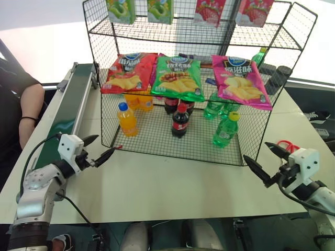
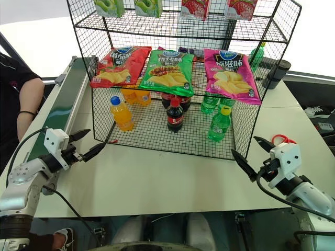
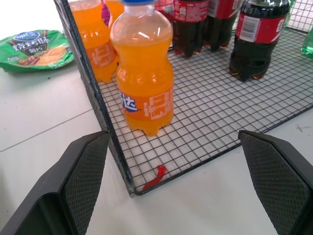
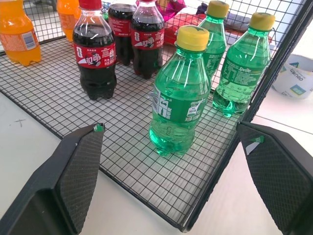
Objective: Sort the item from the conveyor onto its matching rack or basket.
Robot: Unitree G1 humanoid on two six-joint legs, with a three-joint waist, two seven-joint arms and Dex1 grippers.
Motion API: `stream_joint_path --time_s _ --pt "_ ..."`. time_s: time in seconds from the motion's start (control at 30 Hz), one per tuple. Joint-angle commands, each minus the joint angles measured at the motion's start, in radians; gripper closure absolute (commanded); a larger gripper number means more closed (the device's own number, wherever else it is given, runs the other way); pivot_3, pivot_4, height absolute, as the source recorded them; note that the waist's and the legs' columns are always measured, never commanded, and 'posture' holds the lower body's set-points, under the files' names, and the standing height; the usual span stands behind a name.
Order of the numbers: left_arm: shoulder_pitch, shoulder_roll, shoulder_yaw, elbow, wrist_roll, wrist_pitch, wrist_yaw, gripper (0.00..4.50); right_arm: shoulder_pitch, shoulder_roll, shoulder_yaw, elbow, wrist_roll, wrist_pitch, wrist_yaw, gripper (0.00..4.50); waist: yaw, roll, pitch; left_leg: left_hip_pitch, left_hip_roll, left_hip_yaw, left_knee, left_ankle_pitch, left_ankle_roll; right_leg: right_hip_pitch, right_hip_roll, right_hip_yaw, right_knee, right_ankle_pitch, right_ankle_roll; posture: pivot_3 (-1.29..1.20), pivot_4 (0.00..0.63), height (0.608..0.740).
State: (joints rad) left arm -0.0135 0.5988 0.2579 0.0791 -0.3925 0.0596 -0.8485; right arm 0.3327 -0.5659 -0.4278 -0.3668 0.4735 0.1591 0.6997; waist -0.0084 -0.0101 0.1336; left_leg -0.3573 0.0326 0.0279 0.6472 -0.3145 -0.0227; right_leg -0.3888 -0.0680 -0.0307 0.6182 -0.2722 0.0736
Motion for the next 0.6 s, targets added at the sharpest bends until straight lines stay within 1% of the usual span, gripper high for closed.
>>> stream_joint_path --time_s 0.03,0.6 --pt "-0.008 0.01 0.022 0.006 0.002 -0.035 -0.007 0.0 -0.009 0.003 -0.003 -0.017 -0.004 -0.018 -0.002 0.02 0.0 0.0 0.0 0.0 0.0 0.0 0.0 0.0 0.0 0.0 0.0 0.0 0.0 0.0 0.0 0.0 0.15 0.74" --pt "-0.007 0.023 0.029 0.04 -0.002 -0.063 -0.018 0.0 -0.035 -0.003 0.016 -0.021 -0.01 -0.003 -0.01 0.02 0.0 0.0 0.0 0.0 0.0 0.0 -0.001 0.0 0.0 -0.001 -0.002 0.0 0.0 0.0 0.0 0.0 0.15 0.74"
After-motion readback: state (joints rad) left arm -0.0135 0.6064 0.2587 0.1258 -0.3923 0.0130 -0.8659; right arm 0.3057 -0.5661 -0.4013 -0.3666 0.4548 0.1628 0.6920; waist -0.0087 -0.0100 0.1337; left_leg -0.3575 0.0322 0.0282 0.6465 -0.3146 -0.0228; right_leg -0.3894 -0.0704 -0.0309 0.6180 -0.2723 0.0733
